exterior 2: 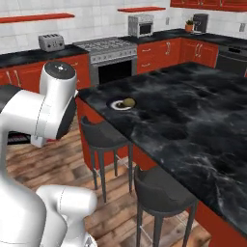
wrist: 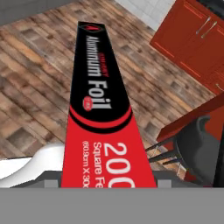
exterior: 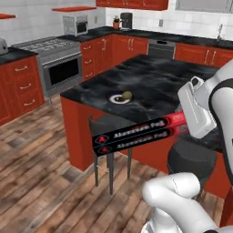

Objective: Retrieve the tupperware and aluminum foil from the cabinet and place them on the dining counter near the plate with lemon wedge and potato to prepare for storing leftovers.

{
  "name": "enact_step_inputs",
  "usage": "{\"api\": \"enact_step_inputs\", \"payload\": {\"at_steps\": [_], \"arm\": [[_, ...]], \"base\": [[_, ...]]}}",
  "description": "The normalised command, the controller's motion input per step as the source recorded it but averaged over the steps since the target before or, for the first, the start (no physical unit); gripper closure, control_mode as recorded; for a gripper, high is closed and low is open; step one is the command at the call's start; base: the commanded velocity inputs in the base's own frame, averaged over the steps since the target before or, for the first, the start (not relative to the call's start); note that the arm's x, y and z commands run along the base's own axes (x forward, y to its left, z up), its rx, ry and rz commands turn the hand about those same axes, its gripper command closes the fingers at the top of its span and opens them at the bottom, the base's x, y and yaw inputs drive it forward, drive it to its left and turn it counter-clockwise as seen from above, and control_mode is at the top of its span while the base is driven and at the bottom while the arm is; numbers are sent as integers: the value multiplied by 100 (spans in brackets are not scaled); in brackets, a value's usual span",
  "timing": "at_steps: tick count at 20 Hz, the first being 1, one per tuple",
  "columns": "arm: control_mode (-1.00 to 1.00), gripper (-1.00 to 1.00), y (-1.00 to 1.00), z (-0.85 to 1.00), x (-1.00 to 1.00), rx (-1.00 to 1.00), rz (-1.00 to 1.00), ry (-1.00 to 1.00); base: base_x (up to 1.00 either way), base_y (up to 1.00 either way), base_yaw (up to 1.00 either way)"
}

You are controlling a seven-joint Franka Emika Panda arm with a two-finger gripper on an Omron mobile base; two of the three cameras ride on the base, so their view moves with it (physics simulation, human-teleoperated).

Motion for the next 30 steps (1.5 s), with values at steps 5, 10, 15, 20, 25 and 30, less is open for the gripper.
{"api": "enact_step_inputs", "payload": {"at_steps": [5, 10, 15, 20, 25, 30], "arm": [[100, 100, 0, 0, 0, 0, 0, 0], [100, 100, 0, 0, 0, 0, 0, 0], [100, 100, 0, 0, 0, 0, 0, 0], [100, 100, 0, 0, 0, 0, 0, 0], [100, 100, 0, 0, 0, 0, 0, 0], [100, 100, 0, 0, 0, 0, 0, 0]], "base": [[62, 68, -48], [59, 61, -45], [59, 52, -47], [59, 39, -56], [62, 62, -54], [38, 98, -43]]}}
